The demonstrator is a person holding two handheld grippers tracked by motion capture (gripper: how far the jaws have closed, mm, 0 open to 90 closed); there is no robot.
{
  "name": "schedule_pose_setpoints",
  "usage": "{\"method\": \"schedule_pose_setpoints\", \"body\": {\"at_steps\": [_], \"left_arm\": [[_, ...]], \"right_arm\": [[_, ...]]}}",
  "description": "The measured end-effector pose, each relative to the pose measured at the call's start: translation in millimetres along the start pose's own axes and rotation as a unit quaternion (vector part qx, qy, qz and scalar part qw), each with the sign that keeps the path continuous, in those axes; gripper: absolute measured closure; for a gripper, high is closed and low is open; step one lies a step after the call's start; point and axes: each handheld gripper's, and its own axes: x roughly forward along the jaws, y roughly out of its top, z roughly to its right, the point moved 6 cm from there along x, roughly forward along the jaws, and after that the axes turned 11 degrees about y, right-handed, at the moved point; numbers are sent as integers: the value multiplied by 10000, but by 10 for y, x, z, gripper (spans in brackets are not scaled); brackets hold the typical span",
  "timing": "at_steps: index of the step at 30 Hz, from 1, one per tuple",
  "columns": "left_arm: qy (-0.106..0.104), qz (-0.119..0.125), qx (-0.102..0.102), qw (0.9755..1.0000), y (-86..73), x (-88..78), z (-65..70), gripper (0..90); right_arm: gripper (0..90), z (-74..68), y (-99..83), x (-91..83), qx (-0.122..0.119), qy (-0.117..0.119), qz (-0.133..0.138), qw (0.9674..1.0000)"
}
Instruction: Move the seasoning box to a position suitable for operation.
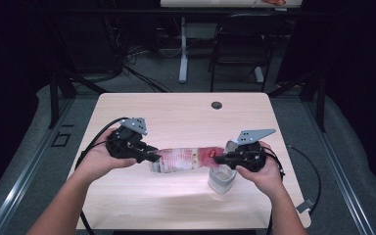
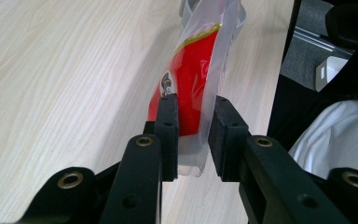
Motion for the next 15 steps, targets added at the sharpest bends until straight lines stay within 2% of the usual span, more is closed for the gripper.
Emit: {"method": "schedule_pose_setpoints", "body": {"at_steps": [15], "left_arm": [[38, -48, 66, 10000, 93, -29, 9, 751]], "right_arm": [[876, 16, -15, -18, 46, -6, 30, 10000]]}}
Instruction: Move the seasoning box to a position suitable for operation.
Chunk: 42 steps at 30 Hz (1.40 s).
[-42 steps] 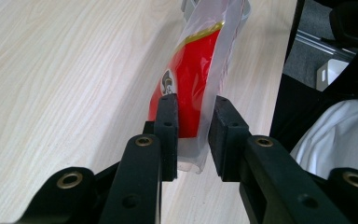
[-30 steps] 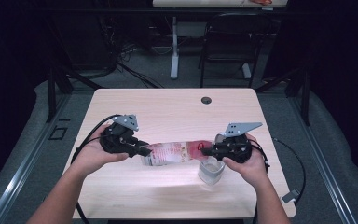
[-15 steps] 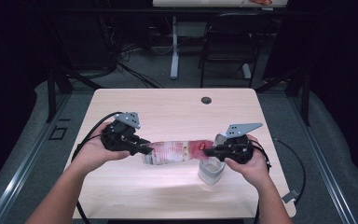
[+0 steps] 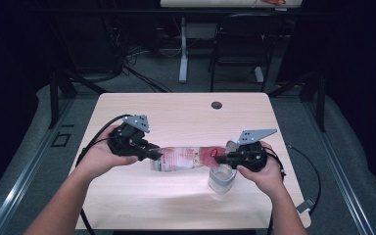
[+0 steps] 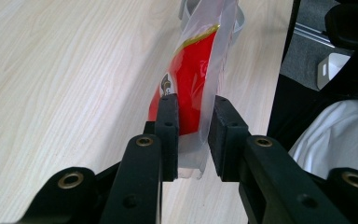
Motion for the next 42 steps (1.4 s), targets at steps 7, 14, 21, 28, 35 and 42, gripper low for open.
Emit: {"method": "schedule_pose_setpoints", "body": {"at_steps": [7, 14, 21, 28, 35, 42], "left_arm": [[10, -2, 27, 10000, 38, -12, -2, 752], [2, -8, 31, 10000, 66, -24, 5, 751], [1, -1, 51, 10000, 87, -27, 6, 751], [-7, -8, 66, 10000, 104, -34, 8, 751], [5, -13, 68, 10000, 121, -35, 2, 750], [12, -36, 107, 9999, 148, -44, 8, 750]], "right_arm": [[878, 7, -7, -9, 23, -7, 10, 10000], [879, 15, -12, -17, 20, -24, -1, 10000], [879, 21, -16, -22, 12, -36, -7, 10000], [878, 26, -19, -27, 28, -28, -12, 10000], [877, 27, -20, -30, 24, -45, -19, 10000], [877, 29, -25, -34, 20, -53, -22, 10000]]}}
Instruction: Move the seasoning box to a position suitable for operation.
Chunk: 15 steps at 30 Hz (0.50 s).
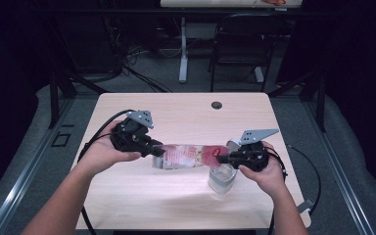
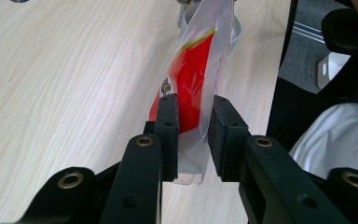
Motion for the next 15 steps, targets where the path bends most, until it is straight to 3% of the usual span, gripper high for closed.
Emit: {"method": "schedule_pose_setpoints", "body": {"at_steps": [15], "left_arm": [[18, 57, 37, 10000, 80, -22, 11, 753]], "right_arm": [[877, 2, -9, -10, 5, -44, -27, 10000]]}}
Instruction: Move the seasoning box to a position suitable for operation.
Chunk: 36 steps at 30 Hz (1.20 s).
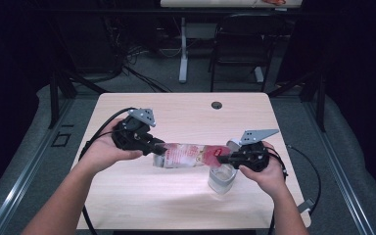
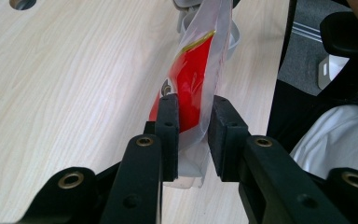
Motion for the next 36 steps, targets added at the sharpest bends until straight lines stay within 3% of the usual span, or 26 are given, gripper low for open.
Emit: {"method": "schedule_pose_setpoints", "body": {"at_steps": [36], "left_arm": [[3, 91, 49, 9999, 101, -23, -7, 760]], "right_arm": [[878, 9, -7, -28, 21, -12, 11, 10000]]}}
